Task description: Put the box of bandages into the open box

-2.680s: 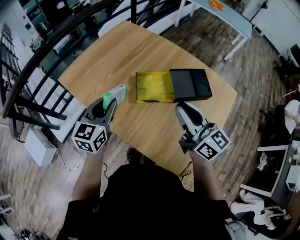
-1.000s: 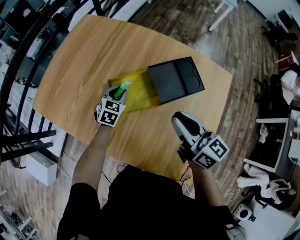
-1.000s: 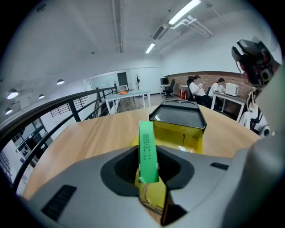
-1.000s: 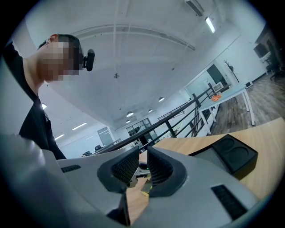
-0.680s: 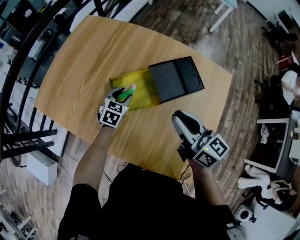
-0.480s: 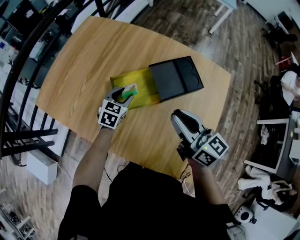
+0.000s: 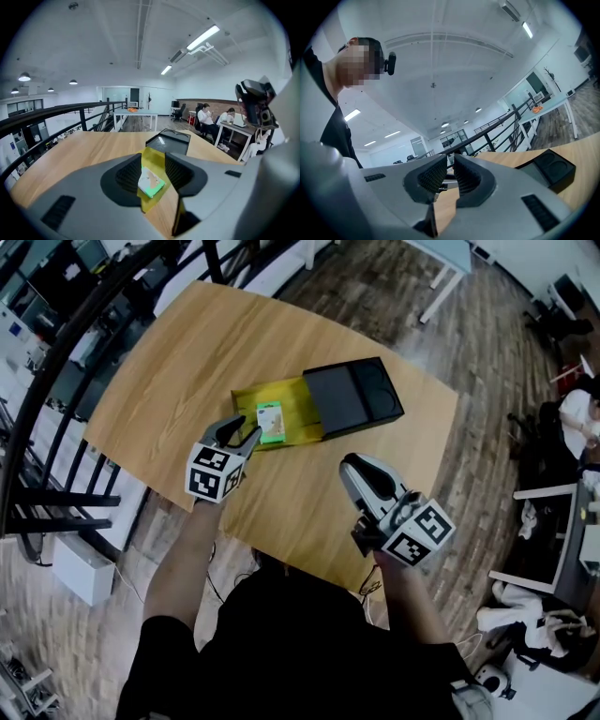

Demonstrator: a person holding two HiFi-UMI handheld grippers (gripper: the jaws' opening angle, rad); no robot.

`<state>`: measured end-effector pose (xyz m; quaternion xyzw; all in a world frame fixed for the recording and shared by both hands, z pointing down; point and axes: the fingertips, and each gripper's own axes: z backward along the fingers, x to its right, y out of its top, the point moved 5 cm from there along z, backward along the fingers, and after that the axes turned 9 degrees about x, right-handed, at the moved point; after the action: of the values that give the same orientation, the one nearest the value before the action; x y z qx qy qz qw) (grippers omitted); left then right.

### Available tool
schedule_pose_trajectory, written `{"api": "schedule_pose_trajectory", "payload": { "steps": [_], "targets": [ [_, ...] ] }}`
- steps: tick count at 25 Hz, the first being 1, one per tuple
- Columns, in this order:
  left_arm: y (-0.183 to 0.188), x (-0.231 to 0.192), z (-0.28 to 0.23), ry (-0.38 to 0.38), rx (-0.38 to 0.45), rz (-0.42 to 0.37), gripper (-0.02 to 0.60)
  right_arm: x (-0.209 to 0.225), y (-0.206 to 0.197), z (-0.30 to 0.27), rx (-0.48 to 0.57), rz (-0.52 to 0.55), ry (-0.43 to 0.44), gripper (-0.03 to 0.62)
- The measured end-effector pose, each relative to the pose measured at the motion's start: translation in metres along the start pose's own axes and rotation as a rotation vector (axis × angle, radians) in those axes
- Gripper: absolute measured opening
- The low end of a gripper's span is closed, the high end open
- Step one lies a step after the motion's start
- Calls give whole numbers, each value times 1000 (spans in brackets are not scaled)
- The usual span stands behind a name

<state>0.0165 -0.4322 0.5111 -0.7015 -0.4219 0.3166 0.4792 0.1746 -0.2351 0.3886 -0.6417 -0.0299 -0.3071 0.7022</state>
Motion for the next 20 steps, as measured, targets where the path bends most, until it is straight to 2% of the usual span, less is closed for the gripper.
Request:
{"api": "schedule_pose_trajectory", "payload": {
  "steps": [7,14,20],
  "targets": [
    [34,15,65,39,135,52,113,-22,9,6,14,49,42,52],
    [59,27,133,77,212,44,80,-38,27,6,43,138,56,44],
    [71,22,177,143,276,40,59,-44,40,-2,88,232,57,40]
  ]
}}
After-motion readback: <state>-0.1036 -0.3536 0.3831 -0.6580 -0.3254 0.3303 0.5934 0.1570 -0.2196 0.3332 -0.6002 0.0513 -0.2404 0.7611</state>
